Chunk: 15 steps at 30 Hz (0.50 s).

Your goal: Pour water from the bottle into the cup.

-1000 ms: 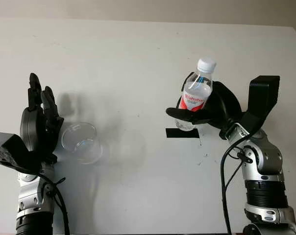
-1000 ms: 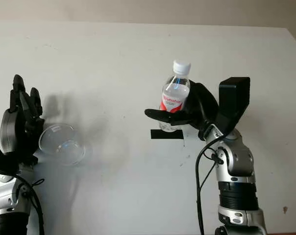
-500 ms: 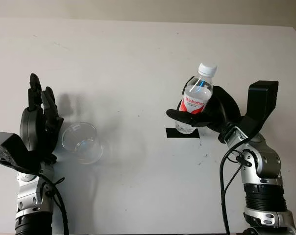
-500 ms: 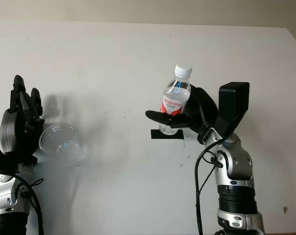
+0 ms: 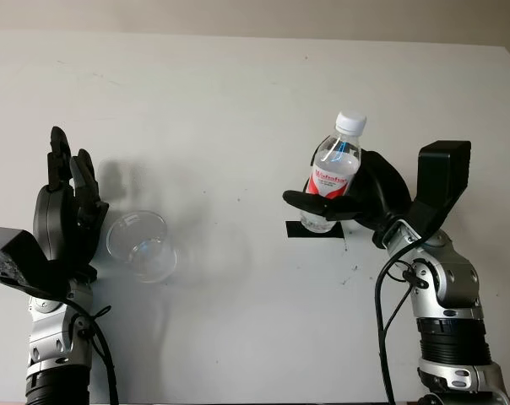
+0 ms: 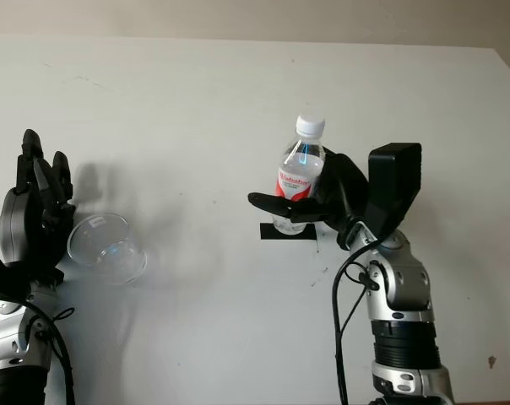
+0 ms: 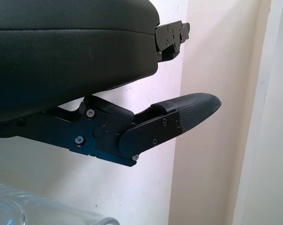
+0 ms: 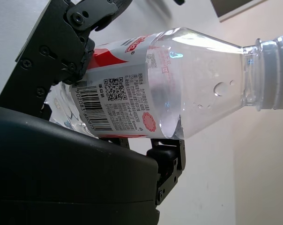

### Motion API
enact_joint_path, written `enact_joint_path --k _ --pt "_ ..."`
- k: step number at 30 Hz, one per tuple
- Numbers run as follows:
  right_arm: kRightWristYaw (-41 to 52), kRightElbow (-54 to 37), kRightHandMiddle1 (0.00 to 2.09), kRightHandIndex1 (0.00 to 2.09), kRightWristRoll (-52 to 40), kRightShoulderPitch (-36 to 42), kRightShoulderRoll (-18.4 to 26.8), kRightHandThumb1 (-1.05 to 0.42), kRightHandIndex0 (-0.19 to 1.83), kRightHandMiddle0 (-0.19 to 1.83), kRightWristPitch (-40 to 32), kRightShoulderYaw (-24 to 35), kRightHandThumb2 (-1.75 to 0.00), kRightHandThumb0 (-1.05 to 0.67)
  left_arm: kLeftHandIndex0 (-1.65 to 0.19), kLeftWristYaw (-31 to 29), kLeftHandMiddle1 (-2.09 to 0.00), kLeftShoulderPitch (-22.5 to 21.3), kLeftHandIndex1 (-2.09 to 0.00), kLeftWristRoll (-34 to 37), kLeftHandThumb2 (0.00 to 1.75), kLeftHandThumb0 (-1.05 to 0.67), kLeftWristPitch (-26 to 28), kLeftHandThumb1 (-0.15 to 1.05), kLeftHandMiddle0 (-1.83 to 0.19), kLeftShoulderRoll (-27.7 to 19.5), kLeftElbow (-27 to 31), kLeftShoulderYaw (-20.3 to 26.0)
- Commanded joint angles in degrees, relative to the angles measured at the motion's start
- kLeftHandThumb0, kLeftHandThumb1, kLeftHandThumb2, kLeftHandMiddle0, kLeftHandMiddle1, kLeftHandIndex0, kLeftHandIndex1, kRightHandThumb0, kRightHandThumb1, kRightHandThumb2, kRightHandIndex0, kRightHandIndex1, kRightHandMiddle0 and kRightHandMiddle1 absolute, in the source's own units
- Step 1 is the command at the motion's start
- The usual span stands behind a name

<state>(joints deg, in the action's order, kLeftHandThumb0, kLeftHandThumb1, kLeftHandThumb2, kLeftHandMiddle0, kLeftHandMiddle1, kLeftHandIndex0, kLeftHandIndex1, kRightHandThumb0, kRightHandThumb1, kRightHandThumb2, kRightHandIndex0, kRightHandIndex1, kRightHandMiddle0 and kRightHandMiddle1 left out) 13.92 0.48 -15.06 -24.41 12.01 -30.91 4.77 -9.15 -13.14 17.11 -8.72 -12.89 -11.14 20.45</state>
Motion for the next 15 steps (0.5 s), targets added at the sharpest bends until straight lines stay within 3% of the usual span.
enact_joint_path --k 1,9,13,15 --pt "0.6 -0.8 2.09 2.09 0.6 0.9 0.1 -1.05 1.72 1.10 2.0 -0.5 -0.45 -0.40 0.18 0.0 -0.06 1.3 -0.04 -0.1 0.76 -0.72 0.2 1.05 0.12 -0.4 0.8 0.2" --pt "2.3 -1.2 2.09 2.09 3.1 2.9 0.5 -1.05 1.55 1.00 5.8 -2.4 -0.43 -0.40 0.17 -0.1 -0.06 1.3 -0.05 -0.1 0.76 -0.71 -0.2 1.05 0.10 -0.5 0.4 0.5" --pt "3.8 -0.2 2.09 2.09 4.0 4.2 0.7 -1.05 1.36 0.70 8.6 -2.9 -0.40 -0.40 0.18 -0.1 -0.05 1.4 -0.05 0.1 0.76 -0.71 0.2 1.05 0.11 -0.4 0.6 0.6" --pt "4.2 0.9 2.09 2.09 4.8 4.9 0.6 -1.05 1.10 0.51 11.1 -3.3 -0.37 -0.40 0.17 -0.2 -0.06 1.4 -0.05 0.1 0.76 -0.71 0.1 1.05 0.11 -0.5 0.6 0.6"
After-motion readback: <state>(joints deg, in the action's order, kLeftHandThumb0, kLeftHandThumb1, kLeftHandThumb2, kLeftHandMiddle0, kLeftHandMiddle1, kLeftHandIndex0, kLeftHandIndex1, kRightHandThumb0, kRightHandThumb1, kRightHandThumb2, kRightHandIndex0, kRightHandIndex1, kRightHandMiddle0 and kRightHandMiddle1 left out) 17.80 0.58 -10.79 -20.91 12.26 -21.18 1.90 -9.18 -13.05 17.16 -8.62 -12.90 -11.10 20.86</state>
